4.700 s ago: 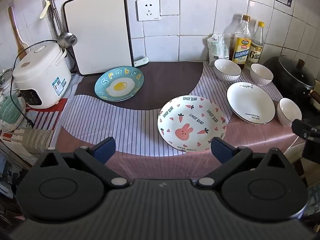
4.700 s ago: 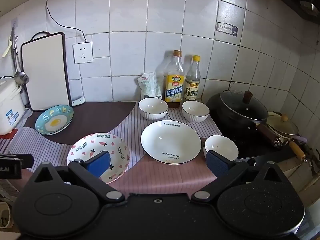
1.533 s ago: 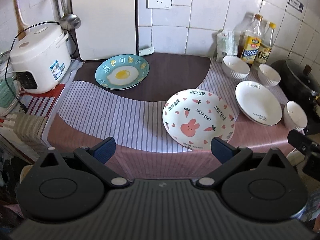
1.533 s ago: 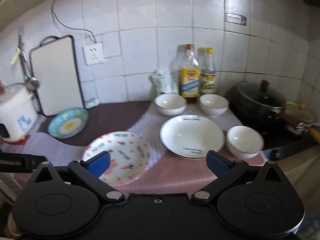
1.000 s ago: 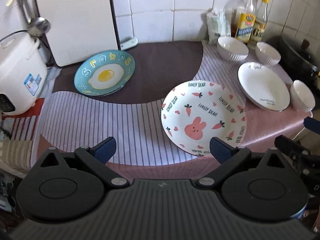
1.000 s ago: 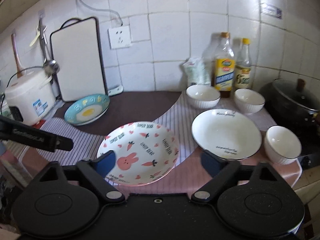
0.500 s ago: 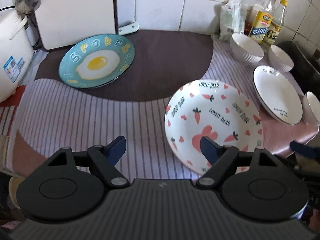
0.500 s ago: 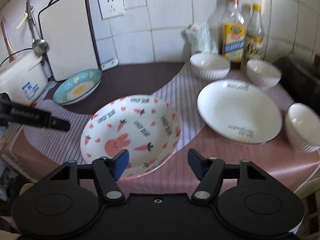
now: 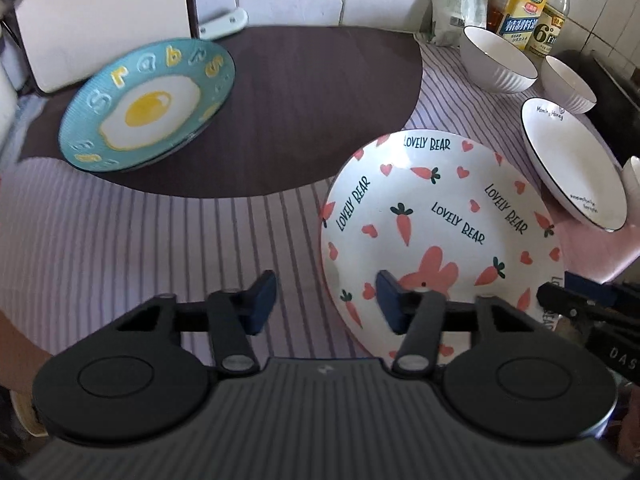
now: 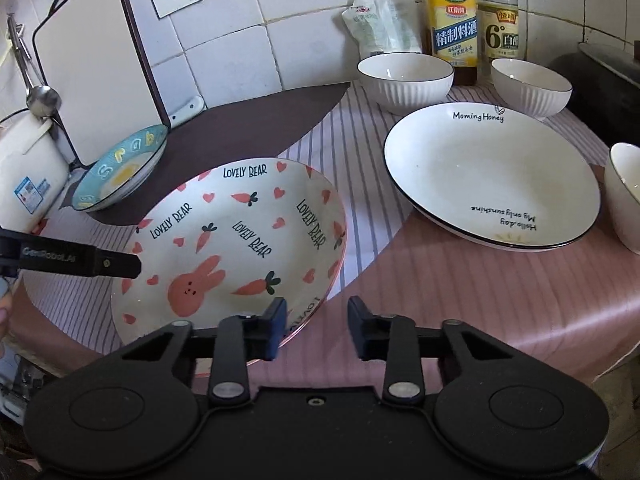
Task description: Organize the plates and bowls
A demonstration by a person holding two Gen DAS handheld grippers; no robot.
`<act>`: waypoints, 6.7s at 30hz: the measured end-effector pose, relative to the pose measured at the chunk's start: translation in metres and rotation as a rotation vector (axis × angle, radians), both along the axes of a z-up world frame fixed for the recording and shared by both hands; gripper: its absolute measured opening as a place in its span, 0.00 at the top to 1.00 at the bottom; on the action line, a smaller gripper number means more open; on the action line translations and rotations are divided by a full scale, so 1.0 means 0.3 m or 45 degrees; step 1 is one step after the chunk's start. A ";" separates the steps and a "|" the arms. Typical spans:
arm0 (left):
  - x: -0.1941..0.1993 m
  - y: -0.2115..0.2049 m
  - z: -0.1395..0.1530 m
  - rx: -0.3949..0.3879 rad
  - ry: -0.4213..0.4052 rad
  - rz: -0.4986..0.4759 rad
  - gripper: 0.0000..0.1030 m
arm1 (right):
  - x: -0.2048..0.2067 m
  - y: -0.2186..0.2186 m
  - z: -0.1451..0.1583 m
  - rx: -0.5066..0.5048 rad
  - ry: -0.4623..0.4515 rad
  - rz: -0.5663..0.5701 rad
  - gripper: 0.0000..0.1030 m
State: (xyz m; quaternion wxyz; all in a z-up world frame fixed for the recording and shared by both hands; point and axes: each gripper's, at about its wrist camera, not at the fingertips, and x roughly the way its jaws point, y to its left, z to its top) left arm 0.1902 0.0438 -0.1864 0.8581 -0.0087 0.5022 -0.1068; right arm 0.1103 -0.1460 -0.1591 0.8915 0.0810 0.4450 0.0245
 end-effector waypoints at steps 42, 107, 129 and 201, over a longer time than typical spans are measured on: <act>0.096 0.016 0.068 -0.137 -0.007 -0.040 0.77 | 0.204 -0.055 0.031 0.199 -0.074 0.162 0.77; 0.613 -0.087 0.130 0.134 -0.026 -0.032 0.52 | 0.536 0.025 0.134 -0.026 -0.122 -0.026 0.43; 0.279 -0.290 0.381 0.219 -0.110 -0.181 0.16 | 0.055 -0.157 0.476 -0.065 -0.342 -0.259 0.18; 0.385 -0.785 -0.052 -0.095 0.043 -0.419 0.72 | -0.018 -0.528 -0.145 0.202 -0.292 -0.706 0.77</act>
